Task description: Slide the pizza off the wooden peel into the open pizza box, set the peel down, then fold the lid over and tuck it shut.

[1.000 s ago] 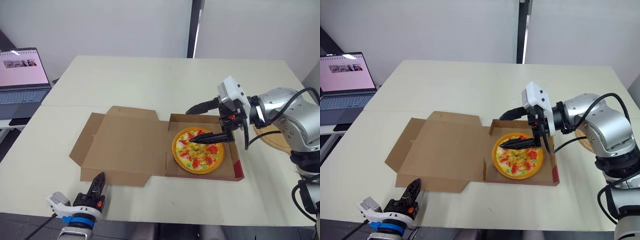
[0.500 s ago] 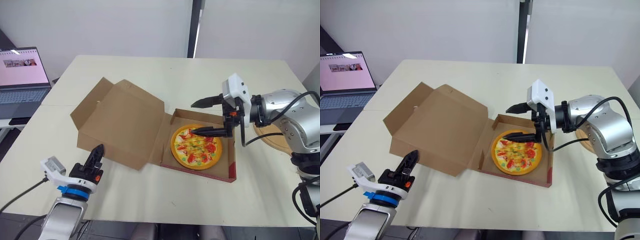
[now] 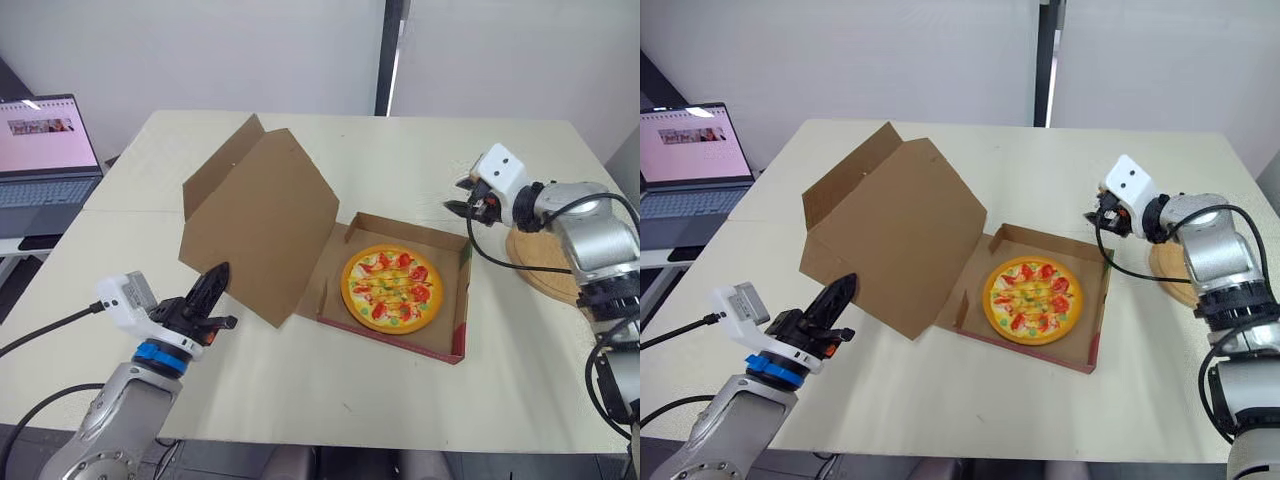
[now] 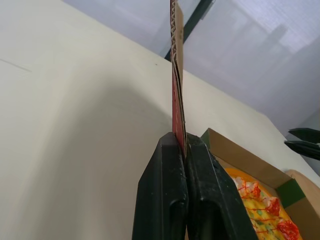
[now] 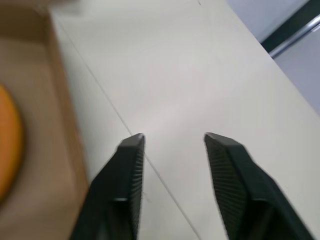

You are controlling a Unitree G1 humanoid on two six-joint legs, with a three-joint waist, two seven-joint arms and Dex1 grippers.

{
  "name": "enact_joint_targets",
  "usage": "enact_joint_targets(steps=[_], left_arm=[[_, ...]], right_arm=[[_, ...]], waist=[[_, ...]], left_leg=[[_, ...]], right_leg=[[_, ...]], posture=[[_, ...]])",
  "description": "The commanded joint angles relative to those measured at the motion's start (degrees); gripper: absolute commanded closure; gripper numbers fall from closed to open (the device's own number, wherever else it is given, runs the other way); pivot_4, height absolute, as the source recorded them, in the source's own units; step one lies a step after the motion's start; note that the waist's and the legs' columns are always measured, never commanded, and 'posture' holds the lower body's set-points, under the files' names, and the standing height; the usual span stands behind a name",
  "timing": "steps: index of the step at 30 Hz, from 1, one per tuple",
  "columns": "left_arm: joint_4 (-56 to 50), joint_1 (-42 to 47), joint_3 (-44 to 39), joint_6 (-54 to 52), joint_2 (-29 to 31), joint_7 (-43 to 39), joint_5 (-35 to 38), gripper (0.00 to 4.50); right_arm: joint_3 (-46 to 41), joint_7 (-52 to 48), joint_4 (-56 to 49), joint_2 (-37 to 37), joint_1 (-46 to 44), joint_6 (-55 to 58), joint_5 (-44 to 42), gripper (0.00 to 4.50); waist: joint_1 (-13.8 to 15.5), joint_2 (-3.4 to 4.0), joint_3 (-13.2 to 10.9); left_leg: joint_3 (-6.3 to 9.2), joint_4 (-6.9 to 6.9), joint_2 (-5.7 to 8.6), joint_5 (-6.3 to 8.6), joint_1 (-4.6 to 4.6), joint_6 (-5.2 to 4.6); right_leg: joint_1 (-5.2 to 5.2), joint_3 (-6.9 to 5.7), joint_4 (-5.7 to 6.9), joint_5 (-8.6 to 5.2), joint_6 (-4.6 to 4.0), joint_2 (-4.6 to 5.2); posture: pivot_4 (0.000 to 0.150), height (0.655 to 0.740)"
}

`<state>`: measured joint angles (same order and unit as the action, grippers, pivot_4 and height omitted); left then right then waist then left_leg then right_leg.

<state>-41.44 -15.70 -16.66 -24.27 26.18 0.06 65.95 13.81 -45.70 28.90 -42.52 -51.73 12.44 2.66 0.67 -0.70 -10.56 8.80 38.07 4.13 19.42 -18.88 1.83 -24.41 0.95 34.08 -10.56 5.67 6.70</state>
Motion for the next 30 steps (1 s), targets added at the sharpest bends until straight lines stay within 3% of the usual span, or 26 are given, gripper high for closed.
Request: enact_joint_targets(steps=[1,3,9,15,23,30], left_arm=[[-1.44,0.56,0.25,-0.28,0.57,-2.05,-1.63,4.5],[-1.39,1.24,0.23,-0.56,0.68,-2.52,-2.08,4.5],[-1.52,5.86,-0.08,-2.11,3.51,-5.07,-2.76,4.5],[-0.33,9.84,-0.18,-4.53,7.32,-9.98,-2.13,4.5],[8.48,18.4,-1.63,-6.68,10.67,-17.14,-2.49,4.5],[18.3,26.75,-0.44,-8.01,13.14,-26.19,-6.12,4.5]], right_arm=[[3.32,0.09,8.91,1.02,-4.22,-8.02,6.33,3.87],[5.09,-0.46,14.95,2.02,-6.38,-11.23,8.99,4.48],[7.4,-7.29,25.81,3.06,-10.51,-17.55,12.36,4.48],[6.27,-19.0,24.73,2.49,-10.07,-19.48,10.27,4.48],[4.74,-30.02,14.09,0.0,-4.89,-16.44,7.45,4.48],[0.95,-36.42,-10.94,-5.12,7.3,-3.41,0.63,4.48]], waist=[[-0.22,0.0,0.0],[-0.29,0.0,0.0],[-0.39,0.0,0.0],[-1.04,0.0,0.0],[-0.97,0.01,0.0],[-0.81,0.01,0.0]], left_leg=[[-0.01,0.0,0.0,0.0,0.0,0.0],[0.01,0.0,0.0,0.0,0.0,0.0],[0.02,0.0,0.0,-0.01,-0.02,0.01],[0.03,-0.03,0.0,-0.01,0.0,0.01],[0.07,-0.02,0.0,-0.01,0.0,0.01],[0.23,-0.04,0.04,0.01,-0.05,0.02]], right_leg=[[0.0,0.0,0.0,0.0,0.0,0.0],[0.0,0.0,0.0,0.0,0.0,0.0],[0.0,-0.01,-0.01,0.01,-0.01,0.0],[-0.01,0.0,-0.01,0.01,-0.01,-0.01],[-0.01,-0.04,0.02,0.01,0.0,-0.02],[-0.04,-0.11,0.04,0.02,0.01,-0.01]], posture=[[0.15,0.74],[0.15,0.74],[0.15,0.74],[0.15,0.74],[0.15,0.74],[0.15,0.74]])
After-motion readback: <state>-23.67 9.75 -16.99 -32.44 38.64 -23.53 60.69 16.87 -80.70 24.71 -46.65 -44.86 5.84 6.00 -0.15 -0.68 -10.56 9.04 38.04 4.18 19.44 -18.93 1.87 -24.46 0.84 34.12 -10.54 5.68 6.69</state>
